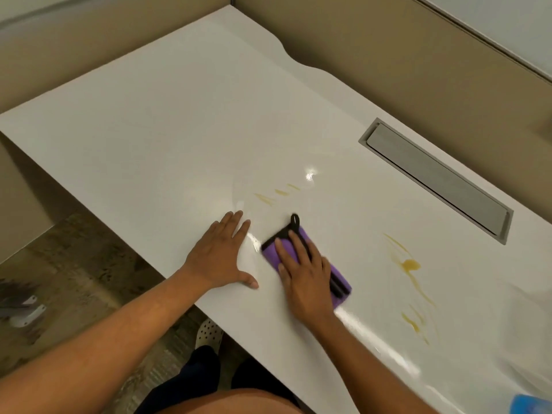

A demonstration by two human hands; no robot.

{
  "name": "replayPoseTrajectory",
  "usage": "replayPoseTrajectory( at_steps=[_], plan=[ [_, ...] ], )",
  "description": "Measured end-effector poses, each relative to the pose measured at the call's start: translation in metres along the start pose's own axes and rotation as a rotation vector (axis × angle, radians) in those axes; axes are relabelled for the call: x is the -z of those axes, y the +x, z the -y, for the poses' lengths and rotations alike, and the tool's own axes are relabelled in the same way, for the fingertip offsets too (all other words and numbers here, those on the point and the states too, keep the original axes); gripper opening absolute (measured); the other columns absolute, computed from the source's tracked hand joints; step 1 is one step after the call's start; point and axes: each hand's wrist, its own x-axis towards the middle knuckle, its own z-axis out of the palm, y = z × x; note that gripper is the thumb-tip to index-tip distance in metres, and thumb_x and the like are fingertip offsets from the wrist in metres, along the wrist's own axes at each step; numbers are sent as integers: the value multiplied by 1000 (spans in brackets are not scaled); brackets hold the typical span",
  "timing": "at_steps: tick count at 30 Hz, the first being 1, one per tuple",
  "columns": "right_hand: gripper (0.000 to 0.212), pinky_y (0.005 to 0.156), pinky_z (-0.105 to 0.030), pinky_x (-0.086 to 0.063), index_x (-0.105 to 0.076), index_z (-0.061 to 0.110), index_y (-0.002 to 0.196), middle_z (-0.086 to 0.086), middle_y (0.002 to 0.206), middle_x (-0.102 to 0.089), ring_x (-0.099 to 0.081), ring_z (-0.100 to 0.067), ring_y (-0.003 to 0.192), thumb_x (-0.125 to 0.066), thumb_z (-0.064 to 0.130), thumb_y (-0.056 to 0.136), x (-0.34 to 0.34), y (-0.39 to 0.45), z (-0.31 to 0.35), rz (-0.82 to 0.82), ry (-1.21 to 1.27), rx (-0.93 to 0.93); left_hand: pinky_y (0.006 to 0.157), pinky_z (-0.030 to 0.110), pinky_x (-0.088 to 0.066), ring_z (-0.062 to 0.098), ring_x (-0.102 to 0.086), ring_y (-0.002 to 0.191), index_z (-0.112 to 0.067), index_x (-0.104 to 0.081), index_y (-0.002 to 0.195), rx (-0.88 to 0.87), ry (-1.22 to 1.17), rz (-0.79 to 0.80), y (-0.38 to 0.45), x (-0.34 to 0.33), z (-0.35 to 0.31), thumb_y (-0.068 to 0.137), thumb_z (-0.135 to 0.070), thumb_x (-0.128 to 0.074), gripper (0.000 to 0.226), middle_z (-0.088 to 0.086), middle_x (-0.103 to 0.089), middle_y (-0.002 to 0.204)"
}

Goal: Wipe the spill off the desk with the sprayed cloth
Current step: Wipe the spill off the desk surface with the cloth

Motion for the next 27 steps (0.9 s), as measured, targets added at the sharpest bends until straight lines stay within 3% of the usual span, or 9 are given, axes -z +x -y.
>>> replayPoseTrajectory(
  at_steps=[5,10,13,19,22,27],
  plan=[
    [51,117,-44,-29,-36,45,157,12,171,-24,-25,-22,156,-31,46,106,12,-52,-64,26,-62,27,136,41,5,24,16,169,-19,8,173,1,14,-13,2,-3,0,63,-97,-69,155,6,19,182],
    [50,113,-55,-33,-35,40,159,5,172,-24,-32,-34,147,-34,43,109,45,68,-104,-107,-74,-225,135,40,6,23,15,169,-19,7,173,-5,26,-29,0,-3,1,63,-99,-66,154,5,18,183],
    [50,110,-59,-34,-35,39,159,3,171,-25,-33,-37,146,-37,41,109,57,148,-93,-143,-16,-268,136,40,5,23,14,169,-19,6,173,-5,29,-38,0,-4,1,62,-101,-64,155,5,17,183],
    [51,112,-54,-35,-36,41,158,6,172,-25,-31,-34,150,-38,45,107,34,173,-9,-54,-74,51,135,38,5,22,12,170,-15,7,173,-7,2,-59,-3,-5,2,62,-100,-65,157,6,13,183],
    [51,112,-53,-35,-37,41,158,8,171,-27,-29,-30,151,-34,46,107,20,127,7,-15,-60,176,137,38,2,22,9,170,-10,8,172,2,-34,-72,-4,-6,2,60,-98,-70,163,8,10,184],
    [49,119,-51,-32,-34,42,159,10,172,-25,-22,-23,158,-35,42,110,10,20,-25,41,-64,228,137,37,2,23,7,170,-8,10,171,15,-69,-62,-2,-4,3,57,-95,-76,168,9,10,183]
  ],
)
